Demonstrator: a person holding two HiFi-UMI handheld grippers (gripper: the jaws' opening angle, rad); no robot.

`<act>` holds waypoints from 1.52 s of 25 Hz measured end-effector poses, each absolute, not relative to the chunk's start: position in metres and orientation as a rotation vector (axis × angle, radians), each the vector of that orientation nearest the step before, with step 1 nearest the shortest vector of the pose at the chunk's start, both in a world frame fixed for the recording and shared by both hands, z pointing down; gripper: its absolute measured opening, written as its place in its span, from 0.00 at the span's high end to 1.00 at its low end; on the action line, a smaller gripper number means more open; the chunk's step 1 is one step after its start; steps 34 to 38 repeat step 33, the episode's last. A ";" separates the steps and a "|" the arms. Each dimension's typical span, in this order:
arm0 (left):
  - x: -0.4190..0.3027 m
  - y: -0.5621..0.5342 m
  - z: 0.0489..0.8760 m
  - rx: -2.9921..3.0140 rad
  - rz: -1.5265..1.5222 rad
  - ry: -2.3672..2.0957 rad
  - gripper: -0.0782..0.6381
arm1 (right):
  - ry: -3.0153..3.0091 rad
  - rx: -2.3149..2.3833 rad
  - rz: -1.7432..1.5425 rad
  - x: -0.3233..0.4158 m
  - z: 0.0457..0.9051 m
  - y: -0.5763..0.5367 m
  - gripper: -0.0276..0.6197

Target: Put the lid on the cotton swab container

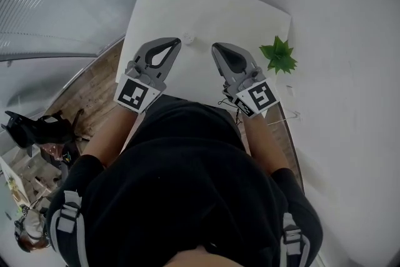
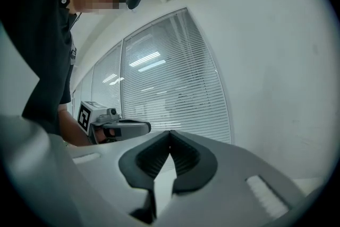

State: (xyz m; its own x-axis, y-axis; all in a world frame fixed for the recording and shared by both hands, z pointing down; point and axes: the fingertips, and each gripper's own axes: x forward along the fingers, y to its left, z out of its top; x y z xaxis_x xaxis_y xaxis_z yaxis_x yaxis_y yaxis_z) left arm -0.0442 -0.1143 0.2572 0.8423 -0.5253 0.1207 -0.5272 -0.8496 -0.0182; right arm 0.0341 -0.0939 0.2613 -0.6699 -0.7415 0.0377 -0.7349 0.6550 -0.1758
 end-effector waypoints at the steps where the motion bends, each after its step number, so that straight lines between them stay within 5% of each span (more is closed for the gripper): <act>1: -0.043 -0.115 0.251 3.012 0.178 -0.862 0.88 | 2.819 -1.264 -0.264 0.035 0.256 -0.095 0.94; 38: -0.037 -0.113 0.219 3.041 0.117 -0.885 0.88 | 2.796 -1.220 -0.148 0.033 0.213 -0.092 0.94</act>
